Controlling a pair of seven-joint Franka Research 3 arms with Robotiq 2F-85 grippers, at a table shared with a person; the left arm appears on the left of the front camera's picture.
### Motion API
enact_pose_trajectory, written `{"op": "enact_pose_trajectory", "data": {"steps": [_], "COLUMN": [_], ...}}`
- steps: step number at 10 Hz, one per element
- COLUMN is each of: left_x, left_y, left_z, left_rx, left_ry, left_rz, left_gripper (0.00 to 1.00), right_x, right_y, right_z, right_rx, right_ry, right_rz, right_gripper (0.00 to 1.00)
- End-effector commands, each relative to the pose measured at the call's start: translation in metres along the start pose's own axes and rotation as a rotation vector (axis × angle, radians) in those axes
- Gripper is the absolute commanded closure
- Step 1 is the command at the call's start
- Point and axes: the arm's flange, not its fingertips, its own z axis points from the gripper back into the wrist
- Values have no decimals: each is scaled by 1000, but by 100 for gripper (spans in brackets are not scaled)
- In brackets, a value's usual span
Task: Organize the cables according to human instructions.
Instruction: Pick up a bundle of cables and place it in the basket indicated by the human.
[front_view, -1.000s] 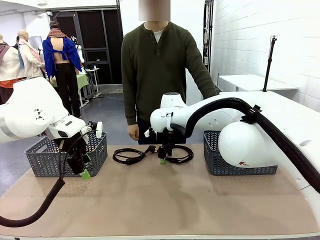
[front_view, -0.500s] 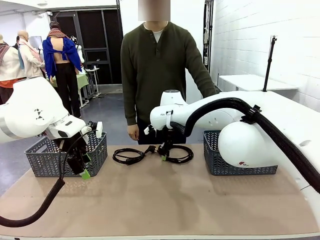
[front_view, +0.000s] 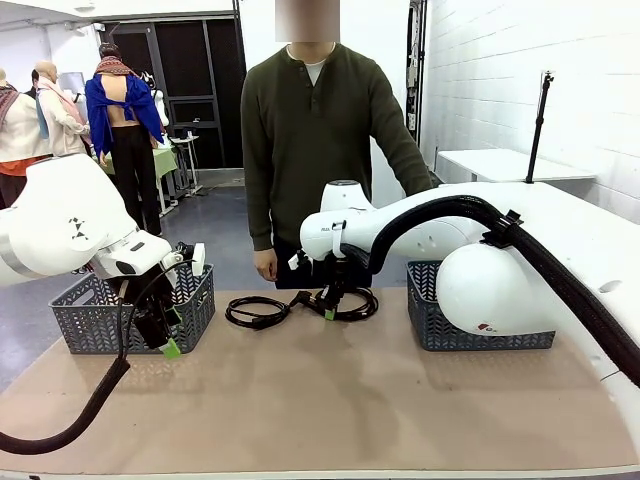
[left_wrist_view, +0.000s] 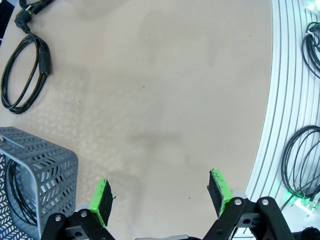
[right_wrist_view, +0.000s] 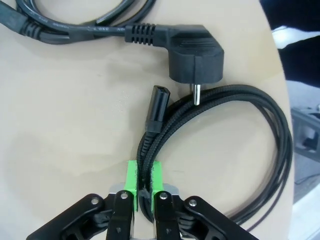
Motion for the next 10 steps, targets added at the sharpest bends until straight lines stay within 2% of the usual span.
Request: {"op": "enact_pose_trajectory", "data": {"steps": [1, 2, 3, 7, 10], "left_x": [1, 1, 1, 1, 1], "left_y": [0, 0, 0, 0, 0], "left_z": [2, 2, 2, 2, 2], "left_rx": [1, 1, 1, 1, 1], "left_ry": [7, 7, 7, 7, 7], "left_rz": [0, 0, 0, 0, 0], "left_gripper": [0, 0, 0, 0, 0], "right_x": [-1, -4, -7, -15, -47], "right_y": [-4, -2, 3, 35, 51], "right_z": [3, 11, 23, 94, 149], "right_rx": [-49, -70, -103, -9, 25], "right_ry": [29, 36, 0, 55, 78], "right_rz": [-66, -96, -123, 56, 221], "right_gripper": [100, 100, 100, 100, 100]}}
